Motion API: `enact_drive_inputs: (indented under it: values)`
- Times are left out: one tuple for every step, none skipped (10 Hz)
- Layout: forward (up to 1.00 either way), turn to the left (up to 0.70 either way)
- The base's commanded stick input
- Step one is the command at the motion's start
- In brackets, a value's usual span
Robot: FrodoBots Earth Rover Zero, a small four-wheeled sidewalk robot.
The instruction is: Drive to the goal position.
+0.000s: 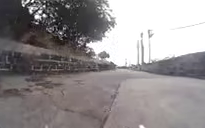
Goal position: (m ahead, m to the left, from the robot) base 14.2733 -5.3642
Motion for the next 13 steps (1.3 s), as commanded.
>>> enact_drive_inputs:
  values:
    - [0.7, 0.0]
    - [0.7, 0.0]
    - [0.7, 0.0]
    - [0.7, 0.0]
    - [0.7, 0.0]
    - [0.7, 0.0]
    - [0.7, 0.0]
    - [0.7, 0.0]
    - [0.7, 0.0]
    - [0.7, 0.0]
    - [0.7, 0.0]
    - [0.7, 0.0]
    - [0.7, 0.0]
